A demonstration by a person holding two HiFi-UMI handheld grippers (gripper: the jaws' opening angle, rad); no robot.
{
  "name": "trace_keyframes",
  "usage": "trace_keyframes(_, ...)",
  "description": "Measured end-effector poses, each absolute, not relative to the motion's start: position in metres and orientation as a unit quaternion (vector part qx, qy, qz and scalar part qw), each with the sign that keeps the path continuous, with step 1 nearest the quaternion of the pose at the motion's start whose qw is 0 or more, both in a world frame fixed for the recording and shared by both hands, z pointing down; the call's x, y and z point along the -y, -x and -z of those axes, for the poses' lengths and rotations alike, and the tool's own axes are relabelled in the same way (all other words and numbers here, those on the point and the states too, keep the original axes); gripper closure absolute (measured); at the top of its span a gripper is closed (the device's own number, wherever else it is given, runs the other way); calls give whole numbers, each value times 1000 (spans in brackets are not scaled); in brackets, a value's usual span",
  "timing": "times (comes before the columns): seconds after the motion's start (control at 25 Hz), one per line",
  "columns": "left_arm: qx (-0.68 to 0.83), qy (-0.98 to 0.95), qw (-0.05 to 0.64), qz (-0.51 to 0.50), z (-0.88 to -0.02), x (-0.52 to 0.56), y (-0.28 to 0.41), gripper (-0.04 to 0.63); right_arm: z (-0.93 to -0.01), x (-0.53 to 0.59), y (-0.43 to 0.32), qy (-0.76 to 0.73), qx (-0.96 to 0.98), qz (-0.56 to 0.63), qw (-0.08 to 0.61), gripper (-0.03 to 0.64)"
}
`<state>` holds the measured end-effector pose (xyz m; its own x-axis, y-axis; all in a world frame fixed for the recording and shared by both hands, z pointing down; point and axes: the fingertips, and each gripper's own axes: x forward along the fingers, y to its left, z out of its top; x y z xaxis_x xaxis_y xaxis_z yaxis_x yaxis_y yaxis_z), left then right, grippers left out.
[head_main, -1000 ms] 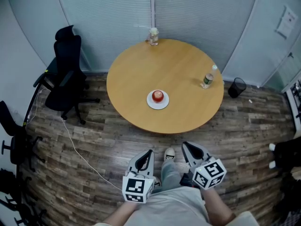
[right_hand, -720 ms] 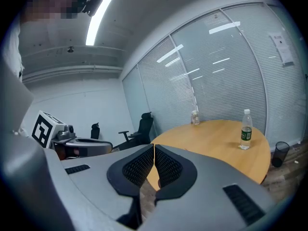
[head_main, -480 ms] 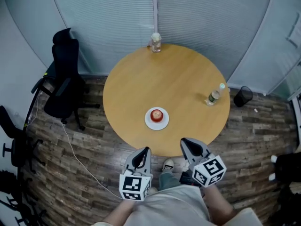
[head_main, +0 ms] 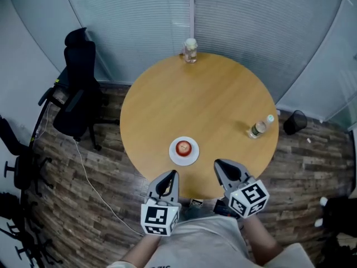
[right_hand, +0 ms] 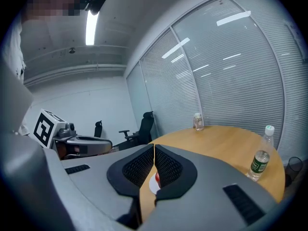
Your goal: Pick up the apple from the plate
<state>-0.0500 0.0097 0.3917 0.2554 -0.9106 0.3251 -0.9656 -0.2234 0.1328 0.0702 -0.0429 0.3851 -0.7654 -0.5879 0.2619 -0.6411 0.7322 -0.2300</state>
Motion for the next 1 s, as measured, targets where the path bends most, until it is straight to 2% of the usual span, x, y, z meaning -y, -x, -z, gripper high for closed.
trace_keyframes(1.0, 536, -816, 184, -113, -409, 46, 57, 594, -404, 78, -66, -387, 895, -199, 99, 584)
